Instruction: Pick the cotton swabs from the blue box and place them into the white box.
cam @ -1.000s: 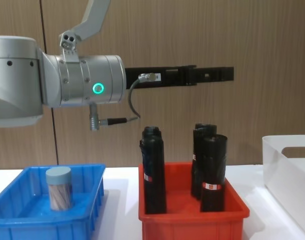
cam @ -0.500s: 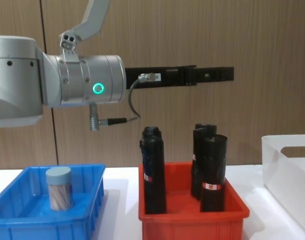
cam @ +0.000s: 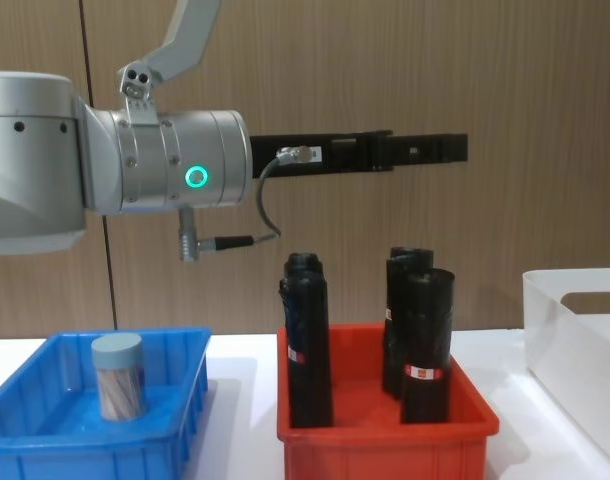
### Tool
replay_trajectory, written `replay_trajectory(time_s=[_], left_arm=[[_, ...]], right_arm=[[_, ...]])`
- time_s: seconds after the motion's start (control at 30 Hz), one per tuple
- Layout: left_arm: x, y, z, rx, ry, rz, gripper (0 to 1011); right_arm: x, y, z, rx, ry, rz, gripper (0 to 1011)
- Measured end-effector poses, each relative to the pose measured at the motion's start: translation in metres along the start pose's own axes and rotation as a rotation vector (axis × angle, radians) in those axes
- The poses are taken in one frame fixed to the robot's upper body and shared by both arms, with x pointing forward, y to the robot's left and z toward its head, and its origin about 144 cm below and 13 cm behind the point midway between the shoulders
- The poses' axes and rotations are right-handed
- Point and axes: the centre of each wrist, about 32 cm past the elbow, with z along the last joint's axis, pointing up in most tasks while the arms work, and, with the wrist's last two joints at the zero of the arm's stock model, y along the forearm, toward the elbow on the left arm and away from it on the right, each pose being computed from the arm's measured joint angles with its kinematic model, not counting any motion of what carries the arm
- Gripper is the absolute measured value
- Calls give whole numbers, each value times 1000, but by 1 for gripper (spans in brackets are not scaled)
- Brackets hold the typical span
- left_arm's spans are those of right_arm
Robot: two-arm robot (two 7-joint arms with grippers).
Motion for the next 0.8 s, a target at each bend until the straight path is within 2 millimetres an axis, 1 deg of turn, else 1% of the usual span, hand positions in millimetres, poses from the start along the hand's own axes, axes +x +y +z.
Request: replay_trajectory(time_s=[0.2,0.4,0.53,0.8], left_arm=[[0,0,0,0,0,0,1004],[0,0,0,0,0,0,1004],[0,0,0,0,0,0,1004],[0,0,0,0,0,0,1004]], right_arm=[[2,-7,7,45,9,-6,1001],[3,-19,17,106,16,-18,1001],[2,-32,24,159,21,-28,1001],[0,-50,34,221,30,-40,1001]])
